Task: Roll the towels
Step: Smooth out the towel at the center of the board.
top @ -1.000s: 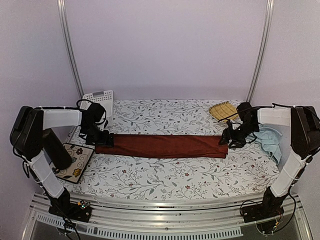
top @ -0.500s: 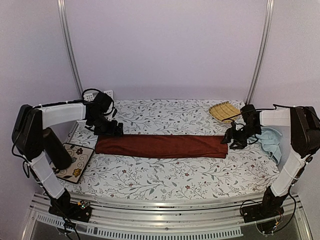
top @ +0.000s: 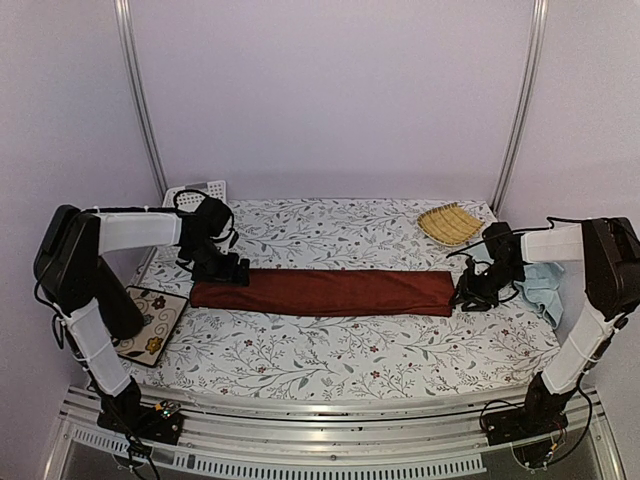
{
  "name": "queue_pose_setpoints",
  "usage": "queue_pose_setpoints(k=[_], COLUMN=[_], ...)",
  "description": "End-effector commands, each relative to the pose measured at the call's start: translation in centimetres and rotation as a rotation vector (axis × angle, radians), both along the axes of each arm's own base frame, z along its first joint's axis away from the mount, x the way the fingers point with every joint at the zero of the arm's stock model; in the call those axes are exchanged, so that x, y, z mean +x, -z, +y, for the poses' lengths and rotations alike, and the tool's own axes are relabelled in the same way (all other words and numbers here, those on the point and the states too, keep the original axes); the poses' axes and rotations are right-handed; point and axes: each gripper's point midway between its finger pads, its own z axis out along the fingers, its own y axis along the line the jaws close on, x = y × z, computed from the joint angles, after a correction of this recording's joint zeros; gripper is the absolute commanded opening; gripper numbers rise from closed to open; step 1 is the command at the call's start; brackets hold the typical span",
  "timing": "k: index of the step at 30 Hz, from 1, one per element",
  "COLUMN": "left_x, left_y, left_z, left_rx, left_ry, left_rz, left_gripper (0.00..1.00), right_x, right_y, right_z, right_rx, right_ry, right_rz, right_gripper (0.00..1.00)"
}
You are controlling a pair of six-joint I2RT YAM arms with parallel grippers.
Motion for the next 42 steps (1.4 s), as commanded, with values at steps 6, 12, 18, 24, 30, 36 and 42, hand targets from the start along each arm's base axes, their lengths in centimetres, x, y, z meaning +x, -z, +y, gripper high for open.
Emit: queue_pose_setpoints(k=[6, 12, 18, 24, 30, 36, 42], left_x=[-1.0, -1.4, -1.5, -1.7, -1.8, -1.9, -2.2], left_y=[1.4, 1.9, 2.2, 2.7, 3.0, 3.2, 3.4], left_z=[0.2, 0.3, 0.4, 0.5, 0.5, 0.5, 1.0], left_rx=[-0.002, -0.002, 0.002, 0.010, 0.007, 0.007, 0.029], left_ry=[-0.007, -0.013, -0.013, -0.014, -0.016, -0.017, -0.020], left_rz=[0.029, 0.041, 0.046, 0.060, 0.064, 0.067, 0.071], left_gripper=[0.97, 0.97, 0.97, 0.97, 0.97, 0.97, 0.97], right_x=[1.1, 1.3, 1.4, 1.6, 1.6, 1.6, 1.1], right_y=[0.5, 0.6, 0.1, -1.3, -1.9, -1.9, -3.1], right_z=[0.2, 0.4, 0.4, 0.0, -0.1, 0.4, 0.5], right_rx=[0.011, 0.025, 0.022, -0.006, -0.018, 0.009, 0.001], right_ry=[-0.008, -0.009, -0.007, -0.010, -0.031, -0.037, -0.043], right_rz=[-0.044, -0.043, -0.049, -0.061, -0.064, -0.062, -0.051], right_gripper=[0.30, 0.12, 0.04, 0.04, 0.06, 0.06, 0.04])
